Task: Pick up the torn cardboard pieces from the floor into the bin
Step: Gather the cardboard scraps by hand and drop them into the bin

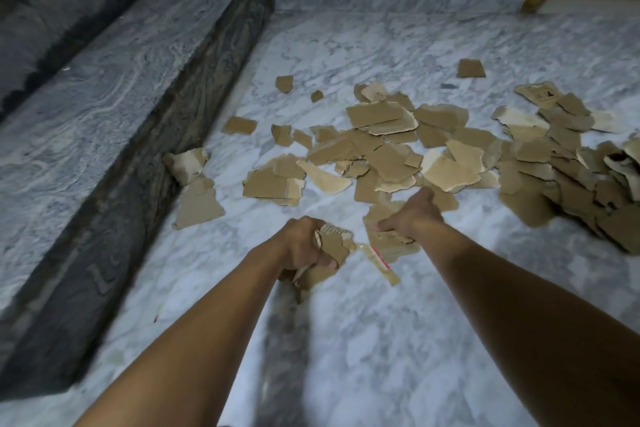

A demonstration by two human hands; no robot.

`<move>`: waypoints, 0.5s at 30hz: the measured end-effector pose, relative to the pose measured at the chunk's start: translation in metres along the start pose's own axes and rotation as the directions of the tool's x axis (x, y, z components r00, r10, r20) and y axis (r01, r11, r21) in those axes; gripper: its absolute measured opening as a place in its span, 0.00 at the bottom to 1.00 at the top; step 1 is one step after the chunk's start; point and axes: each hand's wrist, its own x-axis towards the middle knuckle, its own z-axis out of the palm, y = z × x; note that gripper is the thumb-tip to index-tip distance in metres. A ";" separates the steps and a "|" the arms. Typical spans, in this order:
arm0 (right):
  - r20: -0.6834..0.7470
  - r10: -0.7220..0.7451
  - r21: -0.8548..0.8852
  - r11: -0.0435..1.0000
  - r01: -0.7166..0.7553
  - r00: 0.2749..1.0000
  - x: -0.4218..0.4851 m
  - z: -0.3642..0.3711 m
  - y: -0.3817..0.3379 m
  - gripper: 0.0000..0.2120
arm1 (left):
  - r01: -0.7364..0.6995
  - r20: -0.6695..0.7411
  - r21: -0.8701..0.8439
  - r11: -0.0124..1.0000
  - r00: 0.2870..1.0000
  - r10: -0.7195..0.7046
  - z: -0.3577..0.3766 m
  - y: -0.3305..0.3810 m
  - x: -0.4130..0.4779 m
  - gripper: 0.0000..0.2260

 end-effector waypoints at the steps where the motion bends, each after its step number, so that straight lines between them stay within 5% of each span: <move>1: 0.002 0.000 -0.043 0.999 0.000 1.000 -0.001 0.000 0.000 0.51 | 0.002 0.001 0.001 1.000 1.000 -0.002 -0.001 -0.002 -0.001 0.32; 6: 0.098 -0.036 -0.302 0.951 0.064 0.995 -0.013 0.000 0.000 0.41 | -0.031 0.002 0.030 0.999 1.000 0.031 -0.013 -0.004 -0.007 0.12; 10: 0.170 -0.069 -0.351 0.928 0.126 0.983 -0.022 -0.001 -0.001 0.32 | -0.072 -0.083 0.011 0.997 0.994 0.073 -0.025 -0.003 -0.009 0.10; 13: 0.218 -0.099 -0.396 0.900 0.181 0.971 -0.028 -0.001 0.001 0.49 | -0.107 -0.174 0.061 0.992 0.978 0.116 -0.025 -0.006 -0.011 0.08; 15: 0.243 -0.125 -0.424 0.878 0.221 0.962 -0.031 -0.002 0.002 0.50 | -0.108 -0.234 0.046 0.993 0.965 0.116 -0.020 -0.010 -0.012 0.03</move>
